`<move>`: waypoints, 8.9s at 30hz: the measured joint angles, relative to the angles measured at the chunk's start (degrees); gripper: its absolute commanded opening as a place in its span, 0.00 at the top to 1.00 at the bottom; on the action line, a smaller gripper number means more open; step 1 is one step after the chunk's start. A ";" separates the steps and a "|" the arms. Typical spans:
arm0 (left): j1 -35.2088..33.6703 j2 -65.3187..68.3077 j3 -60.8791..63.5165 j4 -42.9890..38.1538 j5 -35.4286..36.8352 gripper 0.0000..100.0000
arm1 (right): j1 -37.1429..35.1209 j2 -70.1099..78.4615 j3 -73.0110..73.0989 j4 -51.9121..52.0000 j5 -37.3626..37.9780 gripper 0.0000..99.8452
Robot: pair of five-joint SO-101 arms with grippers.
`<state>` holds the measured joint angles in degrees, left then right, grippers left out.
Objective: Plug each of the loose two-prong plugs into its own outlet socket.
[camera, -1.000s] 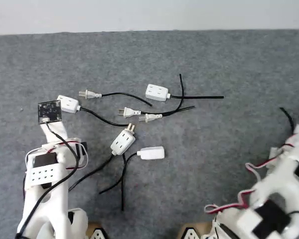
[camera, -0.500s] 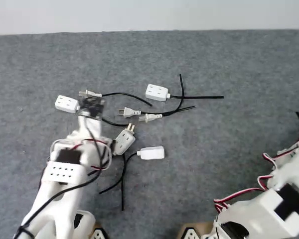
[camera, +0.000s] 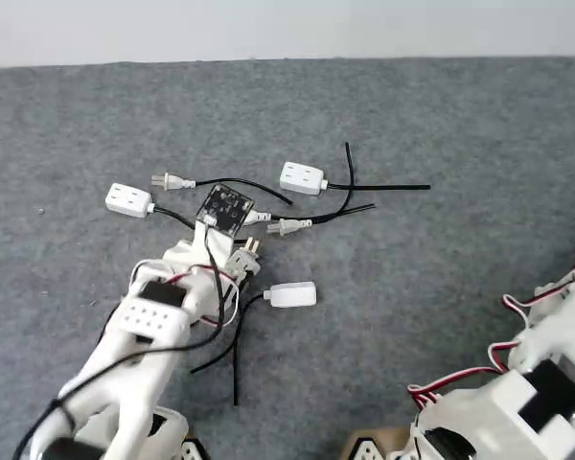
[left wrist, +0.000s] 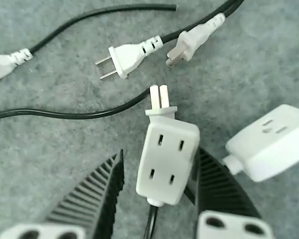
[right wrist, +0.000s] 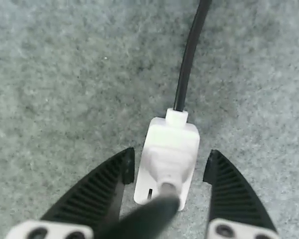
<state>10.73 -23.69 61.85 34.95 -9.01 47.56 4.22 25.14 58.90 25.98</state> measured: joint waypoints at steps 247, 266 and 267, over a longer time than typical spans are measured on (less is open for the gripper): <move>-49.23 4.75 -11.87 15.91 18.99 0.68 | -50.37 -18.29 25.23 -9.58 15.30 0.91; -49.23 4.75 -11.87 15.91 18.99 0.68 | -50.20 -5.89 15.21 -9.32 16.35 0.91; -49.23 4.75 -11.87 15.91 18.99 0.68 | -50.20 -5.89 15.21 -9.32 16.26 0.91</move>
<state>-38.51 -18.95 49.98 50.86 9.98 -2.64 -1.67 40.35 49.58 42.24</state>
